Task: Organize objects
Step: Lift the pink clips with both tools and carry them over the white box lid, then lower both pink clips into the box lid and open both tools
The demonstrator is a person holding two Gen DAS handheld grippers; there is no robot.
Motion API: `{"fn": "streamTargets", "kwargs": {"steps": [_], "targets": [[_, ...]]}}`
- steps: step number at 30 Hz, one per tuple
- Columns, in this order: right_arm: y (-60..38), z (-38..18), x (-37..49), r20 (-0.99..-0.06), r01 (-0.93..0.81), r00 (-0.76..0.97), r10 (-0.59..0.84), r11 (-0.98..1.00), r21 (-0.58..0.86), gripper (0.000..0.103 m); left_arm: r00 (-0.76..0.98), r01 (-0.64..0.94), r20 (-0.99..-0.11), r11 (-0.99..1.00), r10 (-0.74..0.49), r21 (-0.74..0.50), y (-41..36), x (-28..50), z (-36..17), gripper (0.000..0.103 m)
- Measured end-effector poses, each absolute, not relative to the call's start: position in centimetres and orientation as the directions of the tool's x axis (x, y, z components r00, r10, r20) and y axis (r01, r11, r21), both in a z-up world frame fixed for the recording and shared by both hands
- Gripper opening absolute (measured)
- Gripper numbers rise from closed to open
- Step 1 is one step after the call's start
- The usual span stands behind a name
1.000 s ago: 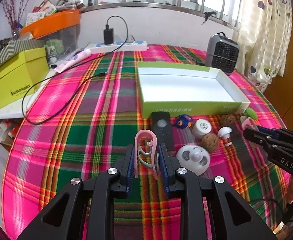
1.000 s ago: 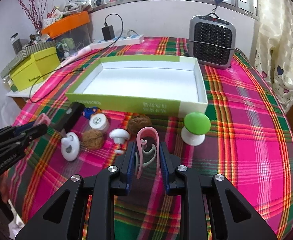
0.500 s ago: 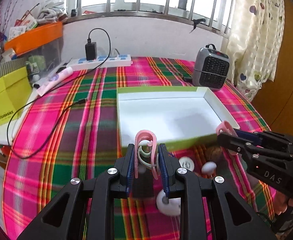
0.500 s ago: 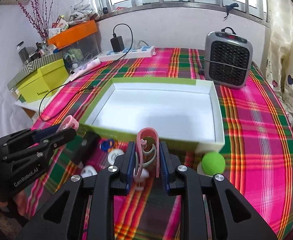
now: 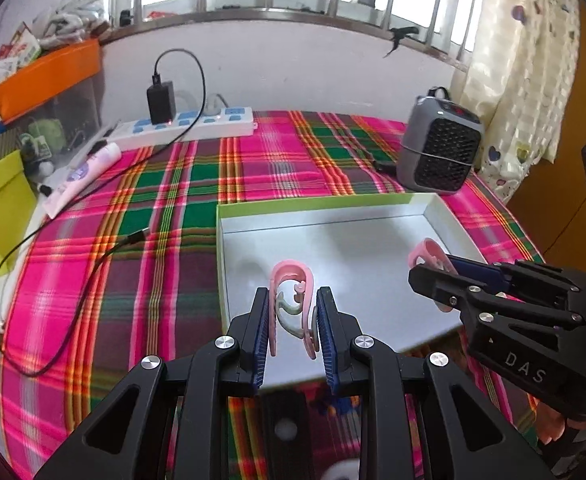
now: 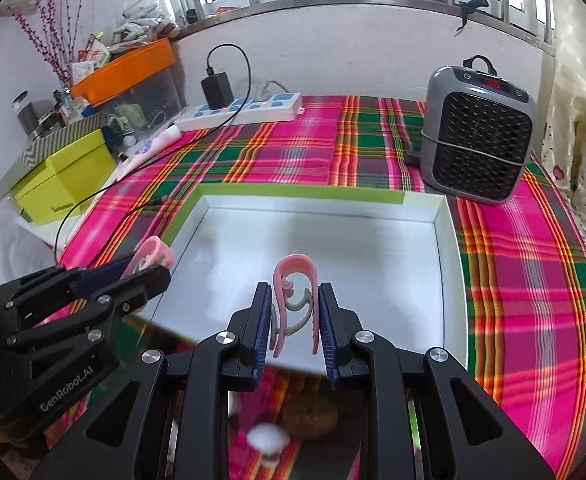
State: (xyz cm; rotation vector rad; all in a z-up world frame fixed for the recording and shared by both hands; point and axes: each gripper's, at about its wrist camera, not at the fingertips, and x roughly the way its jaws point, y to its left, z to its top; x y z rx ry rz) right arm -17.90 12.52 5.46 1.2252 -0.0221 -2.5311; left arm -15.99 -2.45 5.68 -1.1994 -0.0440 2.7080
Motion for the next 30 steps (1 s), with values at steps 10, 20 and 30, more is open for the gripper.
{"fn": "streamTargets", "kwargs": {"steps": [10, 20, 30], "targets": [[11.4, 3.9, -22.1, -0.794, 0.261, -0.543, -0.273, -0.954, 0.149, 0.024, -0.630, -0.140, -0.762, -0.987, 0.152, -0.081, -2.2, -20.3, 4.2, 0.021], [11.3, 2.4, -24.4, -0.820, 0.237, -0.518, -0.245, -0.962, 0.138, 0.024, -0.598, -0.152, -0.789, -0.986, 0.143, -0.063, -1.8, -22.6, 2.8, 0.021], [11.0, 1.6, -25.4, -0.831, 0.232, -0.506, -0.231, -0.964, 0.126, 0.024, -0.580, -0.158, -0.803, -0.986, 0.138, -0.056, -1.6, -23.6, 2.0, 0.021]]}}
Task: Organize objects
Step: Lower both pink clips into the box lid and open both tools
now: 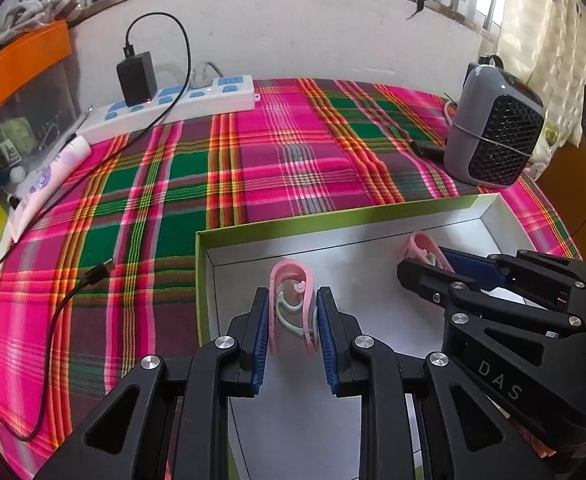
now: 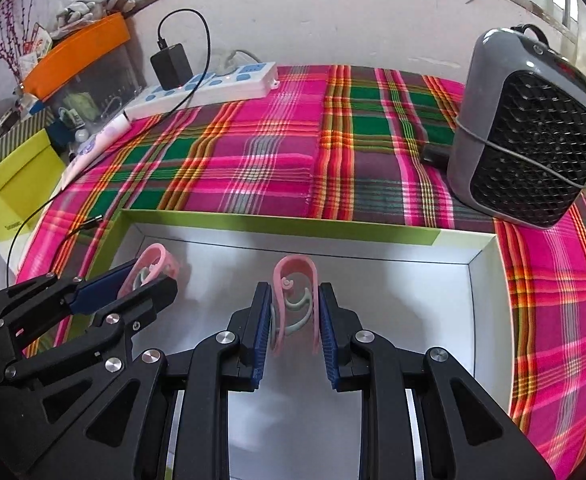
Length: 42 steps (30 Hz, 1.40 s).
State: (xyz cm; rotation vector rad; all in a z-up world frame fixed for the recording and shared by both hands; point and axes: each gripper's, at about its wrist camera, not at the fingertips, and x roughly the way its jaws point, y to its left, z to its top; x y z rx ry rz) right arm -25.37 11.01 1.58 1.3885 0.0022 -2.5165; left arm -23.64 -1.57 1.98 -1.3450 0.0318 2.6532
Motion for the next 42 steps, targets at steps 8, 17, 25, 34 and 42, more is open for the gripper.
{"fn": "streamTargets", "kwargs": {"steps": [8, 17, 25, 34, 42], "targets": [[11.0, 1.5, -25.6, -0.831, 0.222, -0.511, -0.222, -0.967, 0.122, 0.024, -0.581, -0.161, -0.803, -0.986, 0.132, -0.045, -1.4, -23.9, 1.9, 0.021], [11.0, 1.4, -25.6, -0.826, 0.220, -0.514, -0.230, -0.966, 0.133, 0.025, -0.585, -0.161, -0.802, -0.986, 0.121, -0.031, -1.2, -24.0, 1.8, 0.022], [11.4, 1.5, -25.5, -0.822, 0.212, -0.518, -0.234, -0.967, 0.142, 0.038, -0.587, -0.159, -0.800, -0.986, 0.128, -0.041, -1.3, -23.8, 1.9, 0.023], [12.1, 1.7, -24.7, -0.818, 0.188, -0.527, -0.230, -0.970, 0.152, 0.048, -0.604, -0.142, -0.786, -0.989, 0.127, -0.051, -1.9, -22.8, 2.7, 0.037], [12.3, 2.4, -22.9, -0.794, 0.199, -0.558, -0.241, -0.968, 0.154, 0.051, -0.624, -0.136, -0.770, -0.989, 0.132, -0.059, -2.3, -20.7, 3.5, 0.039]]}}
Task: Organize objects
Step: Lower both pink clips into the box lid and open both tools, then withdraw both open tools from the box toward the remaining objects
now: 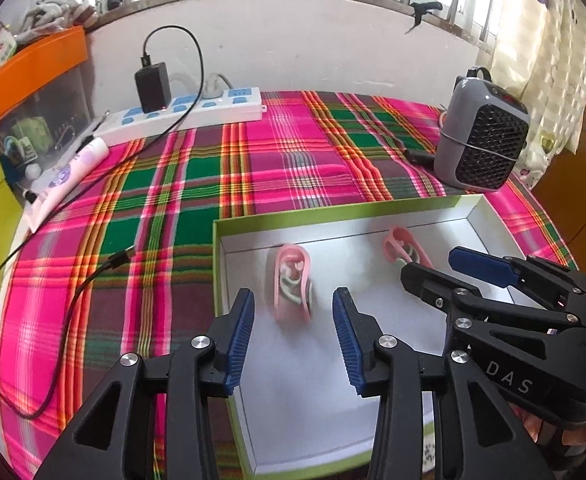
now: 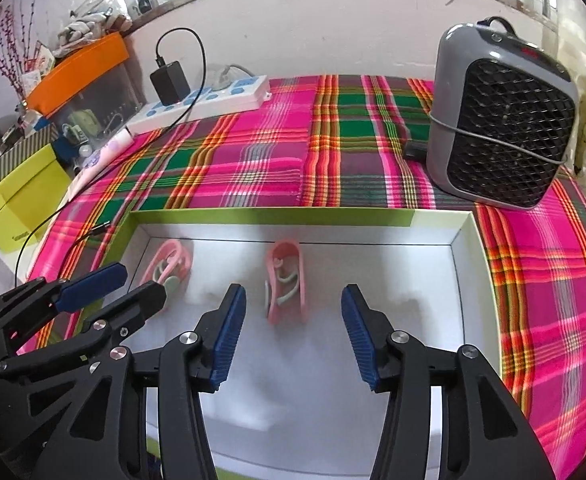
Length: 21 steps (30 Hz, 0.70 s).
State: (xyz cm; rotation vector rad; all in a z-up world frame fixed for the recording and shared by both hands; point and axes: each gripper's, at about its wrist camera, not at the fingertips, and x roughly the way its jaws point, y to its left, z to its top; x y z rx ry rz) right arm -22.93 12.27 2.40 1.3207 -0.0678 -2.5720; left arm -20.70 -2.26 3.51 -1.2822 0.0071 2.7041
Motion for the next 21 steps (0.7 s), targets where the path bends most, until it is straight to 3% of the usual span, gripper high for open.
{"fn": "streamTargets", "kwargs": {"steps": [21], "targets": [[13.0, 4.5, -16.8, -0.738, 0.219, -0.618, -0.269, -0.961, 0.167, 0.051, -0.669, -0.123, -0.728, -0.988, 0.148, -0.088, -3.0, -14.1, 5.4, 0.040]]}}
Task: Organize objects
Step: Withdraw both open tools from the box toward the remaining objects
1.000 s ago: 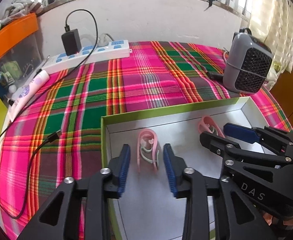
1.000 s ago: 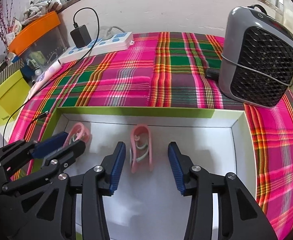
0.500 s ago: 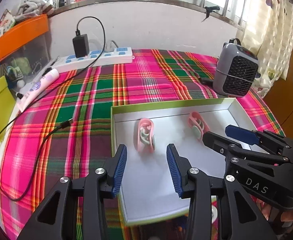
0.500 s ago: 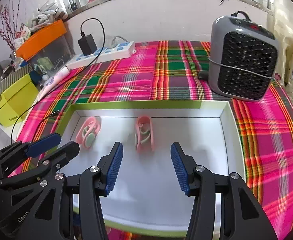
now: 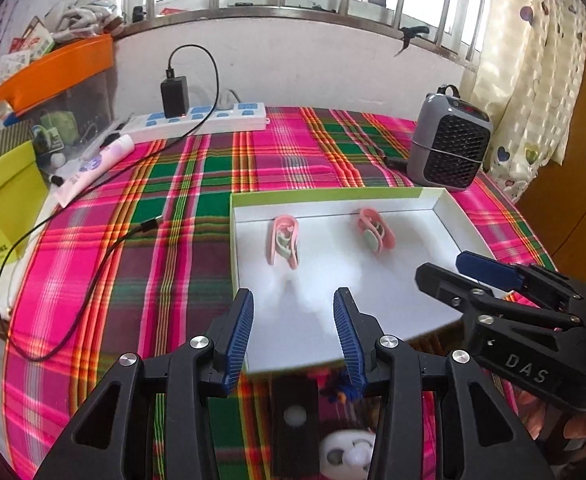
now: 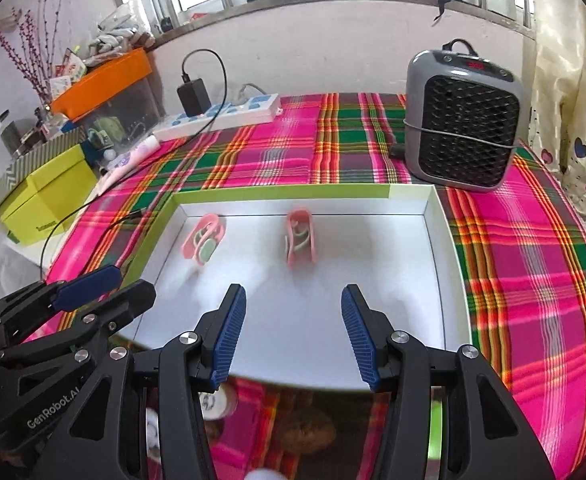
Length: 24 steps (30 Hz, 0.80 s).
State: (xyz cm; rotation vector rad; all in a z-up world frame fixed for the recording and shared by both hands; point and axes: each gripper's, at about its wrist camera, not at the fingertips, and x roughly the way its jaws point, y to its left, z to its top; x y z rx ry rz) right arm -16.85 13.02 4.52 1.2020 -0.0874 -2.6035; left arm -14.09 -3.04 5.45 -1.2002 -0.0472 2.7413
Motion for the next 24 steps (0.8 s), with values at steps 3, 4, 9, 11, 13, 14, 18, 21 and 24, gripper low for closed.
{"fn": "streamTargets", "kwargs": {"steps": [3, 4, 9, 11, 13, 14, 18, 21, 24], "targets": [[13.7, 4.9, -15.5, -0.724, 0.220, -0.632, -0.277, -0.960, 0.175, 0.051, -0.680, -0.110, -0.720, -0.990, 0.136, -0.083, -3.3, -12.8, 5.5, 0.040], [13.9, 5.1, -15.0, -0.716, 0.223, -0.638, -0.284, -0.958, 0.180, 0.051, -0.687, -0.113, -0.714, -0.990, 0.136, -0.081, -3.4, -12.3, 5.6, 0.040], [15.2, 5.3, -12.7, -0.700, 0.221, -0.662, -0.268, -0.962, 0.159, 0.051, -0.691, -0.102, -0.710, -0.990, 0.139, -0.095, -3.9, -10.3, 5.4, 0.040], [15.8, 5.2, -11.9, -0.695, 0.222, -0.668, -0.265, -0.963, 0.154, 0.051, -0.690, -0.096, -0.710, -0.990, 0.141, -0.103, -4.2, -9.6, 5.1, 0.040], [16.3, 5.1, -11.1, -0.694, 0.213, -0.677, -0.246, -0.968, 0.135, 0.051, -0.687, -0.094, -0.710, -0.988, 0.153, -0.122, -4.6, -8.9, 4.8, 0.040], [16.6, 5.1, -10.7, -0.691, 0.209, -0.681, -0.243, -0.969, 0.134, 0.051, -0.686, -0.087, -0.711, -0.988, 0.151, -0.126, -4.7, -8.6, 4.6, 0.040], [17.6, 4.8, -9.5, -0.683, 0.207, -0.689, -0.242, -0.969, 0.134, 0.051, -0.682, -0.078, -0.715, -0.987, 0.154, -0.138, -5.2, -7.9, 4.2, 0.041], [18.5, 4.4, -8.8, -0.686, 0.188, -0.692, -0.225, -0.974, 0.130, 0.051, -0.678, -0.081, -0.718, -0.986, 0.160, -0.143, -5.4, -7.4, 3.8, 0.041], [19.3, 4.0, -8.2, -0.687, 0.181, -0.693, -0.220, -0.975, 0.130, 0.051, -0.672, -0.084, -0.720, -0.984, 0.173, -0.158, -5.6, -7.1, 3.4, 0.041]]}}
